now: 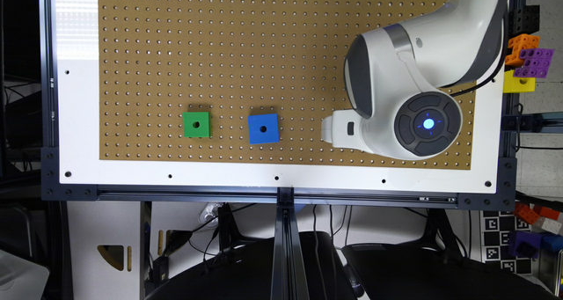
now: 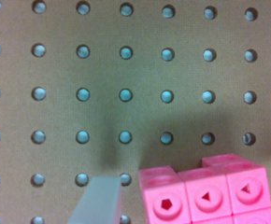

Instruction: Pick up pink block.

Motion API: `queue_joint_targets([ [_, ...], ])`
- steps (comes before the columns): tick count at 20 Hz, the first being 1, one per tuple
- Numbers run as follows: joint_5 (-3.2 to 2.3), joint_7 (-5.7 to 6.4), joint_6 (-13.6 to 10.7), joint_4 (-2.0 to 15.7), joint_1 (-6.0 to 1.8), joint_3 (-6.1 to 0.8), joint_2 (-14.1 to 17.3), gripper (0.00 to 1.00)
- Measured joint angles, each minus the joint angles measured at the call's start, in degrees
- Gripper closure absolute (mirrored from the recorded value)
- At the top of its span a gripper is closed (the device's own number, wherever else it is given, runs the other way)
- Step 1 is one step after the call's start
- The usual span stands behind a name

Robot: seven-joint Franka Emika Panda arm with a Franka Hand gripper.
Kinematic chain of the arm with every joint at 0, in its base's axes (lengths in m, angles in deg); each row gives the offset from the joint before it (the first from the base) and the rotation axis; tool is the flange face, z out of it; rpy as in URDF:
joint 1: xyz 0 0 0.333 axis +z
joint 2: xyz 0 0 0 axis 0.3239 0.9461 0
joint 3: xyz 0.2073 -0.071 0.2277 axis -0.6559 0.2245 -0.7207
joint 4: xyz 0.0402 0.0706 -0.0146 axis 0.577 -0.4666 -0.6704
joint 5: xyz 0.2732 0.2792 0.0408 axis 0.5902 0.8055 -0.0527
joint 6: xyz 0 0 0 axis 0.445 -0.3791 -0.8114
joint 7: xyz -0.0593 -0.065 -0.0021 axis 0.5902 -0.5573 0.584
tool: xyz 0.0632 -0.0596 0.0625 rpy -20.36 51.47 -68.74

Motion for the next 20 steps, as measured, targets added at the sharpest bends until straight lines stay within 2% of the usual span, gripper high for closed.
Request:
queue_joint_targets([
  [5,0.00,0.00,-0.02,3.51,0.32,0.00,2.55,0.00],
  [8,-0.01,0.00,-0.03,4.74,0.37,0.01,3.50,0.00],
  [20,-0.07,0.00,-0.05,5.19,0.40,0.04,4.20,0.00],
])
